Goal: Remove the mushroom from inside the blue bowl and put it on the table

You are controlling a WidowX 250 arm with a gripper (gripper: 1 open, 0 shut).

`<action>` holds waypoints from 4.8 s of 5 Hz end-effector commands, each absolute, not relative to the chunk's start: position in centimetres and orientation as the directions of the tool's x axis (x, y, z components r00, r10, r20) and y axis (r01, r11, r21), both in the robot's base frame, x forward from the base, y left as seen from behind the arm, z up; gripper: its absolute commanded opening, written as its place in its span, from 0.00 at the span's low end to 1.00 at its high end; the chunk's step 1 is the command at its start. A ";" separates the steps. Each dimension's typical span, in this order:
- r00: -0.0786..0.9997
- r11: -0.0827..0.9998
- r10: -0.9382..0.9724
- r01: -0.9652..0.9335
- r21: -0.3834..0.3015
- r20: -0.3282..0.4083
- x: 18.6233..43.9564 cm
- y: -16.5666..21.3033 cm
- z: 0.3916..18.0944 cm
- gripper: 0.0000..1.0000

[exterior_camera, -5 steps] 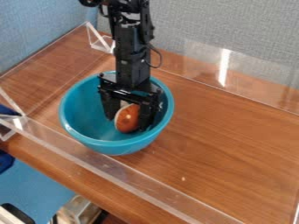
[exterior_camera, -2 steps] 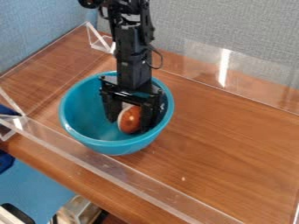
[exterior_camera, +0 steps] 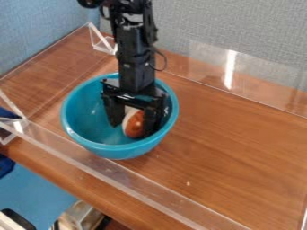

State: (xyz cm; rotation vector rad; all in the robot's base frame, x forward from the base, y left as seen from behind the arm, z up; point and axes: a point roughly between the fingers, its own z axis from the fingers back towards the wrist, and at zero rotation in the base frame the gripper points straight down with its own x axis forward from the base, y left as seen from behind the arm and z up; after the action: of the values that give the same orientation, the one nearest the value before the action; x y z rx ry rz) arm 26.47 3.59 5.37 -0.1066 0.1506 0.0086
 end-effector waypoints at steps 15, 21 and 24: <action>0.960 0.954 -0.277 0.270 -0.127 -0.035 24.6 -10.2 10.9 0.00; 0.955 0.959 -0.265 0.246 -0.143 -0.135 27.2 -9.0 2.8 0.00; 0.956 0.964 -0.244 0.222 -0.144 -0.162 27.8 -8.6 1.6 1.00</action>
State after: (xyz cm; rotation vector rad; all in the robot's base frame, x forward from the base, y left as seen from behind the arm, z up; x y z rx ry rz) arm 27.51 -9.31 3.06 -0.1366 0.1619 -0.2437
